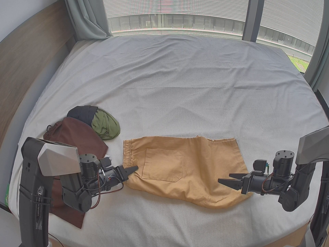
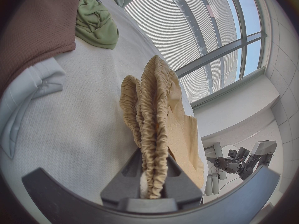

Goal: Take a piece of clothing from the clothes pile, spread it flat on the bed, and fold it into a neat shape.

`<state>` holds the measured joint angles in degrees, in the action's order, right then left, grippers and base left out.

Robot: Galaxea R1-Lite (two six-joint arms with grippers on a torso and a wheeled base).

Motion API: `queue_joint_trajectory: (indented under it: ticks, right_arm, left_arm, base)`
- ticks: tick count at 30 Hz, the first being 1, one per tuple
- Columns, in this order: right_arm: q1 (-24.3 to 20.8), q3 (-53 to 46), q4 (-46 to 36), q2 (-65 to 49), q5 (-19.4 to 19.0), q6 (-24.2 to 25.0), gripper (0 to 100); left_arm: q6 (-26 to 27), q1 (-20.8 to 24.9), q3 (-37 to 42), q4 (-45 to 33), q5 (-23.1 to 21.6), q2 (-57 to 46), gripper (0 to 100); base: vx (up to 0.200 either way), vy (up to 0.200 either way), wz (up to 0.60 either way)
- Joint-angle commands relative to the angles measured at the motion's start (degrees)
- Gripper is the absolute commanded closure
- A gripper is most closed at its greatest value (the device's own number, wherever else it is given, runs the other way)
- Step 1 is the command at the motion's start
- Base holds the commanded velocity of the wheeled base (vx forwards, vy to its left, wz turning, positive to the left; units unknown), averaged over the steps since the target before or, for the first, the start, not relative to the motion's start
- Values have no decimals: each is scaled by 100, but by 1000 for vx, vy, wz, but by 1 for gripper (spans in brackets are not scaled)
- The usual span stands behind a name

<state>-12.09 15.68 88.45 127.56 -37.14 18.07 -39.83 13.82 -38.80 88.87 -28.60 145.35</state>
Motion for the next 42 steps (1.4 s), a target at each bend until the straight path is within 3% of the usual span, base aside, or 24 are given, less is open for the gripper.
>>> queue_joint_trajectory:
  ticks: [1,12,27,37,42]
  right_arm:
    - [23,6,-4,49,5,-93,0]
    - [32,14,5,120,5,-93,0]
    - [49,14,5,120,5,-93,0]
    - [40,14,5,129,5,-93,0]
    - [40,14,5,129,5,-93,0]
  left_arm:
    - [63,-82,39,25,3,-165,100]
    - [124,-635,119,25,-251,-587,100]
    - [124,-811,180,25,-445,-595,100]
    - [124,-1356,400,16,-1271,-850,100]
    - [124,-1523,382,16,-1376,-833,100]
  base:
    - [0,0,0]
    - [0,0,0]
    - [0,0,0]
    - [0,0,0]
    - [0,0,0]
